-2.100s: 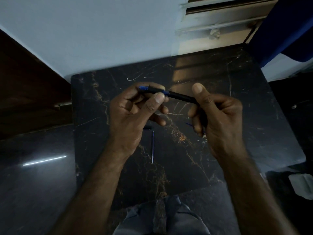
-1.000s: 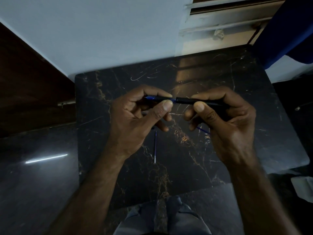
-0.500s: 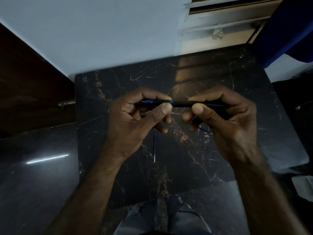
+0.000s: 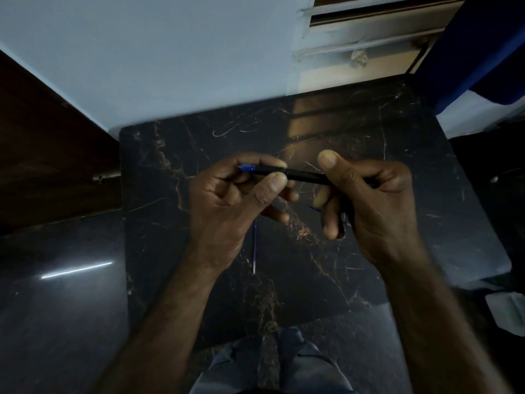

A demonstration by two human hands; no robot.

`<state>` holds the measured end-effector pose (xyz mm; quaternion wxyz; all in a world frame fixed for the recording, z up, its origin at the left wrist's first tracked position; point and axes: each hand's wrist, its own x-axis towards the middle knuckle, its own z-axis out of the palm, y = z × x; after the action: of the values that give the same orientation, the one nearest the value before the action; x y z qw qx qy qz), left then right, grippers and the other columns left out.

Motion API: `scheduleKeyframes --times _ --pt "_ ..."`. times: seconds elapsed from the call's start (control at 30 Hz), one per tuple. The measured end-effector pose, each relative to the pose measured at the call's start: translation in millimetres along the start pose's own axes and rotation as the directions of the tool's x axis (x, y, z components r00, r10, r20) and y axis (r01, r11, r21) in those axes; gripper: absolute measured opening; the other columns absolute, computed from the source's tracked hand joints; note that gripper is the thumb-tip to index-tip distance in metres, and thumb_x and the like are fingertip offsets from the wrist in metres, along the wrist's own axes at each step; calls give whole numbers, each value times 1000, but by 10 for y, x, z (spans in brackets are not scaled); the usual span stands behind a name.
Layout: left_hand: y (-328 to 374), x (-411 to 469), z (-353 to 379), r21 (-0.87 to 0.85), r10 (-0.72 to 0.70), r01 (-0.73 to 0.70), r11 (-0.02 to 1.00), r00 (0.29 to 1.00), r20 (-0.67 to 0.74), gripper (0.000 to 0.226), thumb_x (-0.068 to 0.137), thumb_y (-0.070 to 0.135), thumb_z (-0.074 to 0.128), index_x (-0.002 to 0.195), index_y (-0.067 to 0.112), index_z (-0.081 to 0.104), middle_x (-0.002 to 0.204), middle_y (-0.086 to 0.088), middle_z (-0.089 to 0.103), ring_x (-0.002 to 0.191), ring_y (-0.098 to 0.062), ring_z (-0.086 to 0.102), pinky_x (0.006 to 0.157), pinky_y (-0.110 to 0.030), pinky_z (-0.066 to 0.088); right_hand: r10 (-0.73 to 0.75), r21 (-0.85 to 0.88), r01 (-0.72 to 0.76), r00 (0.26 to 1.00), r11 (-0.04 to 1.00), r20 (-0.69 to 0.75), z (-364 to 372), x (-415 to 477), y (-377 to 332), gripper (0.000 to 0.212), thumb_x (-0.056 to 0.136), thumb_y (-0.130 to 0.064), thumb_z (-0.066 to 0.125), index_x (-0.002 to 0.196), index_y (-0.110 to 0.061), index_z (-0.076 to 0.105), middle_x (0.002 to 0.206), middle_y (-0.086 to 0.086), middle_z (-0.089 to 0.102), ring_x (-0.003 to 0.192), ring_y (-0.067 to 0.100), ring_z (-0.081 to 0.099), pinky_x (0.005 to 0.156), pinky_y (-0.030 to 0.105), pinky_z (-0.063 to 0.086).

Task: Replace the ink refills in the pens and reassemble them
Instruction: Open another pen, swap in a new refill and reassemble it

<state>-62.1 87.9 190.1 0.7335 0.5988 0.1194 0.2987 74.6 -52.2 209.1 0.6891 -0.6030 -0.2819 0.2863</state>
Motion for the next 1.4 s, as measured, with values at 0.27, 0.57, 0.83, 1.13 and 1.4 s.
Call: scheduleKeyframes --times 0.27,0.57,0.83,1.13,1.4 --pt "-73 53 16 0 10 -10 1000 996 -90 15 99 5 69 111 11 73 91 -1 81 77 -17 80 58 -27 63 2 240 -13 999 971 43 -63 -87 54 16 95 -8 74 109 -8 68 80 7 73 69 21 71 54 32 55" --pt "-98 38 -3 -2 -20 20 1000 997 -72 18 100 7 70 111 18 78 91 -1 81 76 -18 80 57 -27 62 46 124 -49 999 991 26 -64 -43 75 30 98 -36 72 104 -8 73 74 9 72 61 21 69 52 30 53" --pt "-91 42 9 -10 -11 11 1000 998 -55 17 99 4 70 113 12 76 93 -2 81 76 -17 79 58 -26 62 42 177 -39 999 983 -17 -29 -20 70 24 99 -36 68 83 -20 74 69 3 69 52 17 64 47 29 50" --pt "-77 56 26 -2 -15 15 1000 999 -48 17 99 4 67 115 7 73 95 -2 82 74 -17 79 57 -27 62 38 198 -19 995 980 -94 -19 10 66 28 96 -29 72 83 -6 65 69 2 66 51 15 62 46 30 49" --pt "-24 48 -37 24 -6 8 1000 998 -66 20 98 6 68 115 13 77 94 -2 81 71 -17 77 55 -26 61 21 208 -9 998 978 -58 65 20 86 20 100 -18 71 81 -17 72 71 2 69 53 15 63 47 28 50"
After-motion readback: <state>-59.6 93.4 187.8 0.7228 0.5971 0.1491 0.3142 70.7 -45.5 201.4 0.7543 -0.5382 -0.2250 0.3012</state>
